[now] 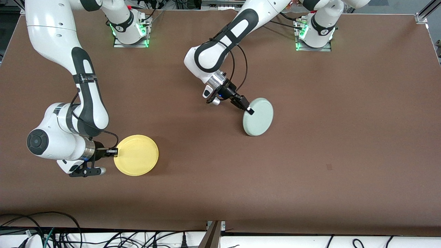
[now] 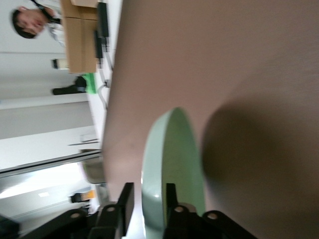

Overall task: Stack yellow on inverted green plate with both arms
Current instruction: 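Set the inverted green plate mid-table with the left gripper while the right gripper carries yellow, then lower the yellow plate onto the inverted green plate with the right gripper, then open the right gripper to release the yellow plate on the green plate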

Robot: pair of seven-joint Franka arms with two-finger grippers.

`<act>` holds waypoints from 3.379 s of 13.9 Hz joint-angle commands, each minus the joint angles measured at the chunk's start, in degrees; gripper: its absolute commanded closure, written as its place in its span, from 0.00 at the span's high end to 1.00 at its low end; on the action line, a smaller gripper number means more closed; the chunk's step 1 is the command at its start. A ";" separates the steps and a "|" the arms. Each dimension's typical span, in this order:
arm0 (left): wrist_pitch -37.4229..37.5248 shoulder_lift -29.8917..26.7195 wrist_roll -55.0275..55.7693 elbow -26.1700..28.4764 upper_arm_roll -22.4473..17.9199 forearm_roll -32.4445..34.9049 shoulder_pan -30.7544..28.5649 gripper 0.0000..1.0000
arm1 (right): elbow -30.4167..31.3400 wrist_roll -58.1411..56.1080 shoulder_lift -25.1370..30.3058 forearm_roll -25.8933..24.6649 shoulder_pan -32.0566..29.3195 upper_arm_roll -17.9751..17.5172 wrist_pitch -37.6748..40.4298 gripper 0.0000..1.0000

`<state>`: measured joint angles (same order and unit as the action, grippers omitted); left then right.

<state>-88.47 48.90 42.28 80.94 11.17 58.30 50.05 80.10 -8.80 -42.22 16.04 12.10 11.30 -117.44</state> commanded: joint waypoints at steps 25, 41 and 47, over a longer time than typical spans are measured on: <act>-0.05 -22.43 -41.19 -12.56 3.15 -47.67 -53.55 1.00 | 4.26 44.44 6.88 1.37 16.38 -7.84 5.39 0.00; -8.84 -51.36 -43.86 17.06 -12.49 -54.43 -48.55 1.00 | 17.89 72.34 6.01 1.10 33.25 -14.64 -26.77 0.00; -3.73 -50.83 -43.16 15.47 -12.14 -55.75 -48.29 1.00 | 17.98 73.40 4.34 1.10 34.22 -14.55 -30.39 0.00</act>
<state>-93.08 -1.24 -1.45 96.34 -0.61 3.93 1.23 97.51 63.70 -38.31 16.71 45.63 -3.73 -146.67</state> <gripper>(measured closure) 0.000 0.978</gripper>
